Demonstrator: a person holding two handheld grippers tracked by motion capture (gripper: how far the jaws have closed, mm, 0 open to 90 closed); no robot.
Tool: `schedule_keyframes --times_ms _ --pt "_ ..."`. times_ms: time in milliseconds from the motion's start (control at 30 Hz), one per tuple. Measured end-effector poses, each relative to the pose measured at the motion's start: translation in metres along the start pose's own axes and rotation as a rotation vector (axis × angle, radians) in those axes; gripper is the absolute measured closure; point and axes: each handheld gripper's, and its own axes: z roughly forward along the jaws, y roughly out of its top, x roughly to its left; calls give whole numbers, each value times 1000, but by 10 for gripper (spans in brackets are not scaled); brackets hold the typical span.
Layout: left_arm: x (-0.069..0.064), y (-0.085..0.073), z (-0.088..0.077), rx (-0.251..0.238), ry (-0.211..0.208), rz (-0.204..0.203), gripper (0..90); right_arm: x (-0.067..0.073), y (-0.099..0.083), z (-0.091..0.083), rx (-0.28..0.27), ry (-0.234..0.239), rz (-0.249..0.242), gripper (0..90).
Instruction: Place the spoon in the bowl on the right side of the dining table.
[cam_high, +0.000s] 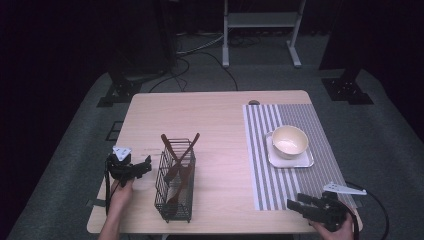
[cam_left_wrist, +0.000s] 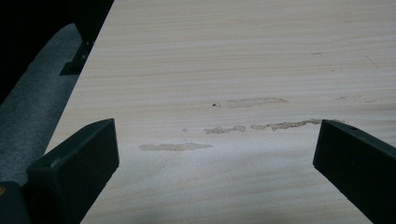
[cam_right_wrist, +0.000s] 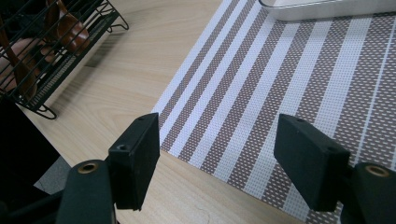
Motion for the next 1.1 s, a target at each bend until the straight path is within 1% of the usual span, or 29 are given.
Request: schedule_keyframes --times_ms 233,467,700,800,867,933,1100 --pt "-1 0 0 -2 3 7 0 1 3 4 16 14 1 300" --pt "0 0 -1 -4 -1 3 0 6 9 10 39 27 -16 300" --pt "0 0 -1 -5 -2 4 0 17 22 16 64 47 -46 300" --pt "0 0 -1 -5 -2 5 0 19 25 18 70 57 -46 300" --pt "0 0 -1 -5 -2 4 0 24 32 20 77 69 -53 300" --pt "0 0 -1 -5 -1 4 0 25 34 20 80 71 -55 300" --pt "-1 0 0 -6 -1 6 0 35 46 23 93 77 -76 299"
